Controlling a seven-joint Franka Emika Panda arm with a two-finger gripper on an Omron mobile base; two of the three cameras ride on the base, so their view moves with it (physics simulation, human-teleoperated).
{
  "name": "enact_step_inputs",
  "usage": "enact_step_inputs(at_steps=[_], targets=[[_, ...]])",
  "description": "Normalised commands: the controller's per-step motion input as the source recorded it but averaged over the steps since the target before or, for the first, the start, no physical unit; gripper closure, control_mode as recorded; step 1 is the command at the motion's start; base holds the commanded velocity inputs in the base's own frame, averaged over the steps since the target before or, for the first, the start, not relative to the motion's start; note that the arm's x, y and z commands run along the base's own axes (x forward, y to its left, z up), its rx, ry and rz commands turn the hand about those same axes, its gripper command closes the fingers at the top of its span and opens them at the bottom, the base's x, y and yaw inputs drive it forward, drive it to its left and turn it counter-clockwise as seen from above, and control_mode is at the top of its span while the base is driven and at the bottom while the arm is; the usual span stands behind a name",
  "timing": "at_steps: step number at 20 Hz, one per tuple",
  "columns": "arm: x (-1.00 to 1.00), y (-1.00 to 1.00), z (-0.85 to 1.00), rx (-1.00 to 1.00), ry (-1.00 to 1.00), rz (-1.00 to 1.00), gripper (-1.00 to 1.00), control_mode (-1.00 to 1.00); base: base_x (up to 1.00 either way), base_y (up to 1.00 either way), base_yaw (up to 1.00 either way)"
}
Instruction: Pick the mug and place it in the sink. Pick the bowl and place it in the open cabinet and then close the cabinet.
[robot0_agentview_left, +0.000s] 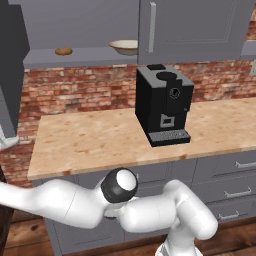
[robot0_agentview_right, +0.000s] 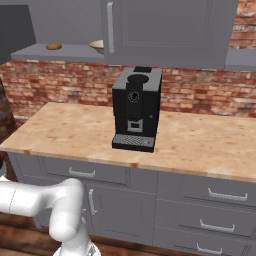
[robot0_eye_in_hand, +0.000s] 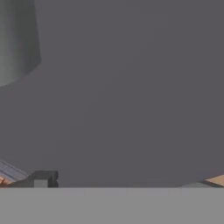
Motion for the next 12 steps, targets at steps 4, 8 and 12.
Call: enact_step_inputs(at_steps=[4, 8, 12], targets=[[0.0, -0.24, 0.0, 0.01, -0.01, -0.15, -1.0, -1.0, 0.0, 0.0, 0.0], [0.03, -0.28, 0.0, 0.01, 0.0, -0.16, -1.0, -1.0, 0.0, 0.0, 0.0], [0.24, -0.36, 0.0, 0.01, 0.0, -0.15, -1.0, -1.0, 0.0, 0.0, 0.0]])
